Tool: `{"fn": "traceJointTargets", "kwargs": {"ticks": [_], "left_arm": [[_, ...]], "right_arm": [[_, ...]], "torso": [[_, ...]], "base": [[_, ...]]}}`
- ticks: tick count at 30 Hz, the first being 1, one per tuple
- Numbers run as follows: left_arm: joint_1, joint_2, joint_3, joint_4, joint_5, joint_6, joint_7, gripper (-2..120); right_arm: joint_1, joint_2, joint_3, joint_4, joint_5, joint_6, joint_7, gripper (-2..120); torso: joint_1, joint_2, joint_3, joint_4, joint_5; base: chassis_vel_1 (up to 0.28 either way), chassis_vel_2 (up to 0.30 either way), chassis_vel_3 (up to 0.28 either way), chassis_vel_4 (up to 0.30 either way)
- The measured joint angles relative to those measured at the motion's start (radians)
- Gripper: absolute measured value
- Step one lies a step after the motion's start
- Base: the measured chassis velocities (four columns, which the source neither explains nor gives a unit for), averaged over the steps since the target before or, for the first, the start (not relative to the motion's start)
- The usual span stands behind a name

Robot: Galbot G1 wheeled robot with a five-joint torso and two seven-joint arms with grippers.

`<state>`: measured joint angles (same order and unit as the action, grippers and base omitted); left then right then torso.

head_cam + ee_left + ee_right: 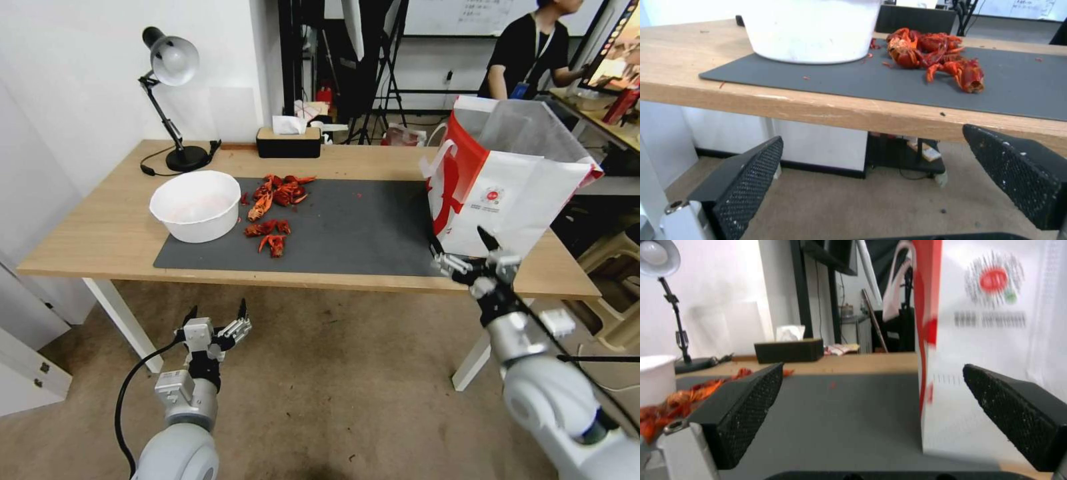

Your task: Close the takeout container lid, then place the container into the takeout bag.

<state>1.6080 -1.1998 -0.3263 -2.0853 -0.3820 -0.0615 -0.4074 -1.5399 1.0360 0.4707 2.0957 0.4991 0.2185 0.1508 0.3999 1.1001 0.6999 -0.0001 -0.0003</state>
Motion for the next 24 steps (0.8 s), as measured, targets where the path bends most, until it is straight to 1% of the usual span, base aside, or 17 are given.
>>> {"fn": "traceJointTargets", "kwargs": {"ticks": [2, 10, 18, 24], "left_arm": [[0.001, 0.000, 0.002, 0.007, 0.006, -0.016, -0.002, 100], [-0.003, 0.003, 0.007, 0.027, 0.014, -0.070, 0.007, 100], [0.000, 0.005, 0.011, 0.038, 0.011, -0.091, 0.031, 100], [0.008, 0.007, 0.015, 0.037, 0.008, -0.094, 0.047, 100]], "right_arm": [[-0.038, 0.031, -0.011, -0.011, -0.026, 0.029, -0.007, 100], [-0.093, 0.086, -0.043, -0.046, -0.066, 0.065, 0.005, 100], [-0.109, 0.096, -0.047, -0.062, -0.067, 0.063, 0.020, 100], [-0.112, 0.099, -0.048, -0.070, -0.057, 0.056, 0.023, 100]], "torso": [[0.000, 0.000, 0.000, 0.0000, 0.0003], [0.000, 0.000, 0.000, 0.0001, 0.0002], [0.000, 0.000, 0.000, 0.0001, 0.0002], [0.000, 0.000, 0.000, 0.0001, 0.0003]], "base": [[0.000, 0.000, 0.000, 0.000], [0.000, 0.000, 0.000, 0.000], [0.000, 0.000, 0.000, 0.000], [0.000, 0.000, 0.000, 0.000]]}}
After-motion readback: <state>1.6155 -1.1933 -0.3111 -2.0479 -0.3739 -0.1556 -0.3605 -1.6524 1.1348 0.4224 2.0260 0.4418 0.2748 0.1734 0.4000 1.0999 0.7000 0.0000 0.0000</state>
